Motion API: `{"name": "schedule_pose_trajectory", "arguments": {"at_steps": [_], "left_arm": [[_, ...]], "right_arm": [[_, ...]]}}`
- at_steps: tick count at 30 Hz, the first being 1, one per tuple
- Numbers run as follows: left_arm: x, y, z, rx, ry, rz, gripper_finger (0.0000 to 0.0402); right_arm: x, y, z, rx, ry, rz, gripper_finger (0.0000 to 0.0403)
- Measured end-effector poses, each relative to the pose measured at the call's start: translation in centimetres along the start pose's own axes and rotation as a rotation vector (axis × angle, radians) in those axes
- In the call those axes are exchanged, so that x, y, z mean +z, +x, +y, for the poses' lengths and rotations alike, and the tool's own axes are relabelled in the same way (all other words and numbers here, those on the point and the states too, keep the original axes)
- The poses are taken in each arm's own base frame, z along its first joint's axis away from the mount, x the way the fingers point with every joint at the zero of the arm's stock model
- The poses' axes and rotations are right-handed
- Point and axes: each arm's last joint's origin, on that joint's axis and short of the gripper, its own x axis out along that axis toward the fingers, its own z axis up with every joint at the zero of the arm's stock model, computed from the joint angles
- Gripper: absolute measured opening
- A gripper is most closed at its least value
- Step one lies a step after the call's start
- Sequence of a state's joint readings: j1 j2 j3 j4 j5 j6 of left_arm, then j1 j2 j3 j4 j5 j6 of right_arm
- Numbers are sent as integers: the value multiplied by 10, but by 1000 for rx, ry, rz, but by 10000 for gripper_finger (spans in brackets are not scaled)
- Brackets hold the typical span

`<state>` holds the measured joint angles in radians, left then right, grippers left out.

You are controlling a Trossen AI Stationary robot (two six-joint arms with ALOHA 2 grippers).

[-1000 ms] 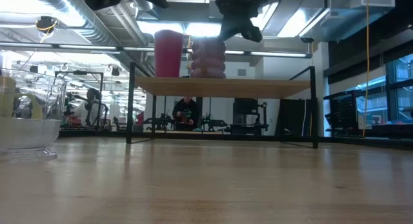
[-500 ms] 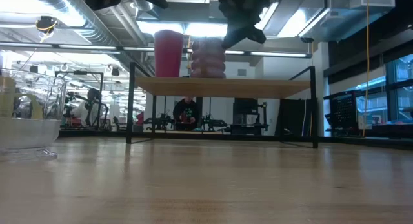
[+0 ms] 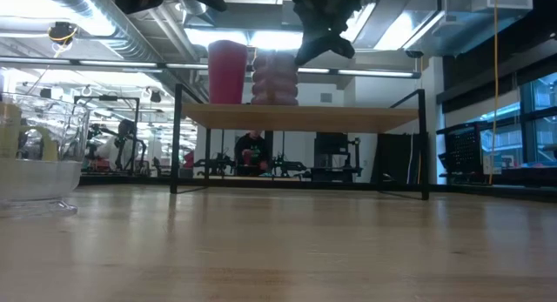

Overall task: Stack small to large cups/mugs on shelf
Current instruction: Put the violet mug on the shelf, then put the yellow mug on the shelf

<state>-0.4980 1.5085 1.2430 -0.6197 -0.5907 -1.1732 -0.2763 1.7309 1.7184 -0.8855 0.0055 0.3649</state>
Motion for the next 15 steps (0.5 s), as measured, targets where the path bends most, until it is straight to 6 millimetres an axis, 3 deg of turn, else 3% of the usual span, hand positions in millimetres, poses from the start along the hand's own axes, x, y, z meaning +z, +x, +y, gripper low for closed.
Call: {"name": "schedule_pose_trajectory", "arguments": {"at_steps": [12, 15], "left_arm": [[0, 0, 0, 0, -2, 0, 71], [1, 0, 0, 4, 6, -18, 71]], "right_arm": [[-9, 0, -4, -30, -27, 100, 6], [-14, -1, -3, 65, -57, 182, 9]]}}
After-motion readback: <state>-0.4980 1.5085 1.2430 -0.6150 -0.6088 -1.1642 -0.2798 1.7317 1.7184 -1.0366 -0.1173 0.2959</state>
